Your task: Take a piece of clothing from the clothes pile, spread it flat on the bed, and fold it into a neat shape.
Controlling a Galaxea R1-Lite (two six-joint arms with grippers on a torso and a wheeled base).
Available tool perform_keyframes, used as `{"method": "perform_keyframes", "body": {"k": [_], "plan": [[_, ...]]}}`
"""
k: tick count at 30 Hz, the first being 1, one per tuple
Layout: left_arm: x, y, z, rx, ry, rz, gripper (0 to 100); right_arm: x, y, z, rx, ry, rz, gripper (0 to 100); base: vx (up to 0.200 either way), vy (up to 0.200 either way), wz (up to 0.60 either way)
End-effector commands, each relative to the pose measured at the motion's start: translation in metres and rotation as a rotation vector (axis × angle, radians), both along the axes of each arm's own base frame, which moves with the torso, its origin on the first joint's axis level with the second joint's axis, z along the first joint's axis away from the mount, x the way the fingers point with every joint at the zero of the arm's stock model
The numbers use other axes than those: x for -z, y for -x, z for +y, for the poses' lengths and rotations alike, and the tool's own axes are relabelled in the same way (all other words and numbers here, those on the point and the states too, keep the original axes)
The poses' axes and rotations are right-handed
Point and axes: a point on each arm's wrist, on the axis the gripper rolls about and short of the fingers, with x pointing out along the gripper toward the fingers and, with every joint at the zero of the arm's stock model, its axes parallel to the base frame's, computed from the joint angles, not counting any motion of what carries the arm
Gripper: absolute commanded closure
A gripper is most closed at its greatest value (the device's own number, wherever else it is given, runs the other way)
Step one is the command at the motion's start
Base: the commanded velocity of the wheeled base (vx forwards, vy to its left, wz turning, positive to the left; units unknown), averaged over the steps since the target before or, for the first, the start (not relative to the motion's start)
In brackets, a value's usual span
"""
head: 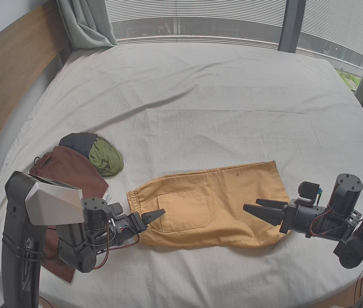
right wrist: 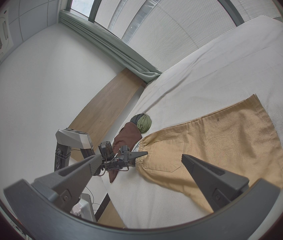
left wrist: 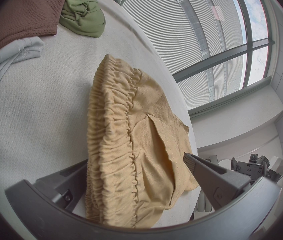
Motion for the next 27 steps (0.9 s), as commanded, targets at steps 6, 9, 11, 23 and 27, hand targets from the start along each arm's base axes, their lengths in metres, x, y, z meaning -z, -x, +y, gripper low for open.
{"method": "perform_keyframes", "body": {"k": [6, 9, 11, 23, 27], "plan": [[-0.001, 0.001, 0.001, -0.001, -0.003, -0.001, 100, 0.003, -0.001, 0.000, 0.000, 0.004, 0.011, 0, 0.000, 0.000, 0.00], [-0.002, 0.003, 0.004, -0.004, -0.007, 0.002, 100, 0.004, -0.001, 0.000, 0.002, 0.006, 0.015, 0, 0.000, 0.000, 0.00], [-0.010, 0.005, 0.005, -0.003, -0.002, -0.010, 100, 0.005, -0.001, -0.001, 0.003, 0.007, 0.017, 0, 0.000, 0.000, 0.00], [-0.033, 0.018, 0.026, 0.034, -0.013, -0.043, 100, 0.013, -0.006, -0.002, 0.014, 0.019, 0.046, 0, 0.000, 0.000, 0.00], [-0.035, 0.020, 0.033, 0.040, -0.032, -0.057, 100, 0.014, -0.007, -0.002, 0.015, 0.020, 0.048, 0, 0.000, 0.000, 0.00]]}}
